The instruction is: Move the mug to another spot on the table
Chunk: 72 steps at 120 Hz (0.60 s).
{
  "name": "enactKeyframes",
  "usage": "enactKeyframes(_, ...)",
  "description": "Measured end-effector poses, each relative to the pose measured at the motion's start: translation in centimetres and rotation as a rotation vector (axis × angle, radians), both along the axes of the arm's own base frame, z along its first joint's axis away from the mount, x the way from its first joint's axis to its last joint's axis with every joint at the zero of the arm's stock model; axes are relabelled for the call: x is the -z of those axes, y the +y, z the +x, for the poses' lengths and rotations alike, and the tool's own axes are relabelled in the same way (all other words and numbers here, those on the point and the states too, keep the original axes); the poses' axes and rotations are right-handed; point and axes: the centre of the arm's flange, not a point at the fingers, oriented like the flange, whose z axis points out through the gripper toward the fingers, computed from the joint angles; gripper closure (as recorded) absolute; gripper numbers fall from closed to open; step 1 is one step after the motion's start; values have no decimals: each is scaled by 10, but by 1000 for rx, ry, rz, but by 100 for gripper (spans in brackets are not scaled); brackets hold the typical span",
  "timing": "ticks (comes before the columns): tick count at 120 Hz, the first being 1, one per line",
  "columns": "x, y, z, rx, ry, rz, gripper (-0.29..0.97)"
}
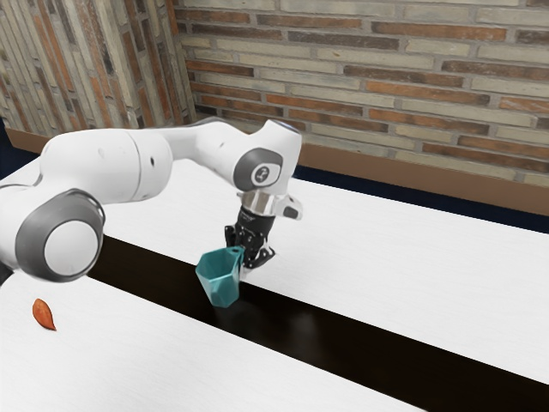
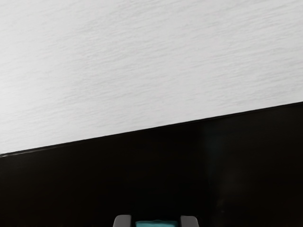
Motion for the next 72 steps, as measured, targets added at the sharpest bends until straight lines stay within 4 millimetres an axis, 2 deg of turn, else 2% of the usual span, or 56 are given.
enactKeyframes(58, 3, 85, 5, -98, 40, 9, 71)
enactKeyframes(72, 5, 97, 5, -108, 48, -1, 71)
